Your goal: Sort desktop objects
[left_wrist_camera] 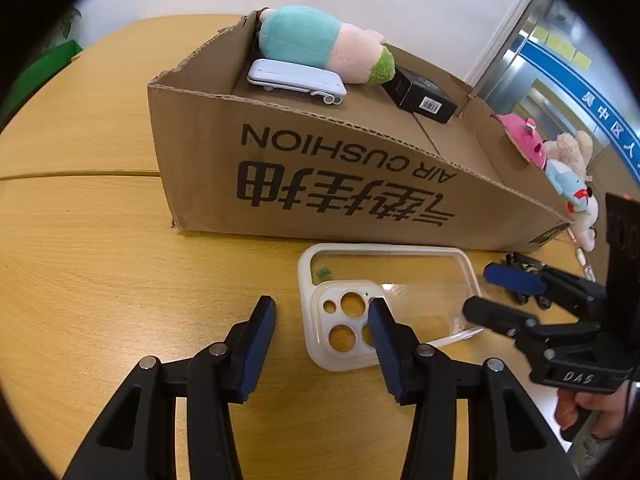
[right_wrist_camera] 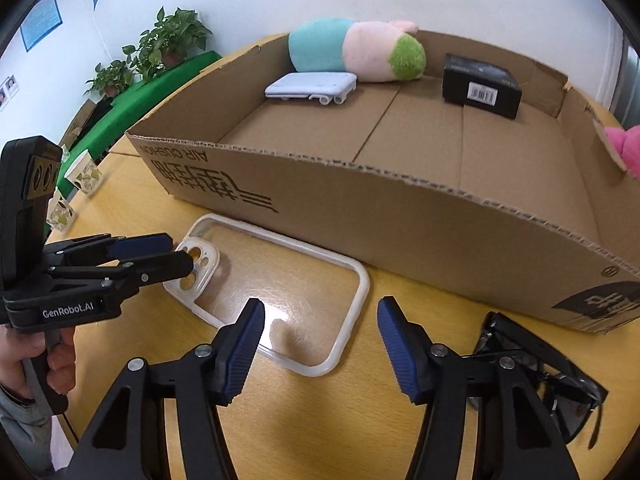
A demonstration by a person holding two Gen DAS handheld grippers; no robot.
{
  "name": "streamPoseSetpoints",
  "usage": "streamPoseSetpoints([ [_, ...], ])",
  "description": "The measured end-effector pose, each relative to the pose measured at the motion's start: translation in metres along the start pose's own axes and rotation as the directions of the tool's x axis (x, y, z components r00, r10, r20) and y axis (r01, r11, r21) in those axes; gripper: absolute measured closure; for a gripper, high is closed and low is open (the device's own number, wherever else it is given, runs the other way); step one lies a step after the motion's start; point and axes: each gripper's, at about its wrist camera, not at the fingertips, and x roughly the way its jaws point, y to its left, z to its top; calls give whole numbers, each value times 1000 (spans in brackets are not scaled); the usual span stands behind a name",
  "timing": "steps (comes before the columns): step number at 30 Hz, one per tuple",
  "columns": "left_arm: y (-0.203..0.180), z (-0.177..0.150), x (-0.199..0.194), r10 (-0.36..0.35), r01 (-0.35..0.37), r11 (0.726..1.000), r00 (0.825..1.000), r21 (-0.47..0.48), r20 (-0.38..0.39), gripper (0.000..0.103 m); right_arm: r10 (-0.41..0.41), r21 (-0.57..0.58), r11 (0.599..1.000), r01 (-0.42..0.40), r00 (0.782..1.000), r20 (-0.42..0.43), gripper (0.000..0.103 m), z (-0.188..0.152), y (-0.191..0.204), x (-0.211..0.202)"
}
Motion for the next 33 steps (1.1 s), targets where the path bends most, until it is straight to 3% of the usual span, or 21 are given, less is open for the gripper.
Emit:
streamPoseSetpoints([
  [4, 1, 1, 4, -86, 86, 996, 996, -19, -14, 57, 38, 8, 999, -38, 999, -1, 43, -3, -2, 11],
  [10, 4, 1, 3, -94, 93, 995, 996, -37, -4, 57, 92, -13, 996, -92, 996, 9, 38, -3, 0, 5],
  [13, 0, 0, -7, -96, 97, 995, 995, -13, 39, 58, 127, -23, 992, -126, 988, 83, 38, -5, 1, -14],
  [20, -2, -9, -39, -187, 186, 982, 973, 20, 133, 58, 178, -122, 981, -153, 958, 223, 38, -15, 8, -61],
  [27, 2, -24, -49, -259, 259, 966, 950, 25, 172, 57, 232, -187, 964, -191, 945, 231, 38, -42, 16, -71],
  [30, 7, -32, -52, -315, 315, 949, 933, 29, 172, 57, 247, -174, 961, -214, 947, 204, 38, -50, 12, -69],
  [33, 13, -38, -55, -338, 339, 941, 930, 21, 143, 57, 263, -150, 960, -237, 947, 187, 38, -62, 5, -69],
])
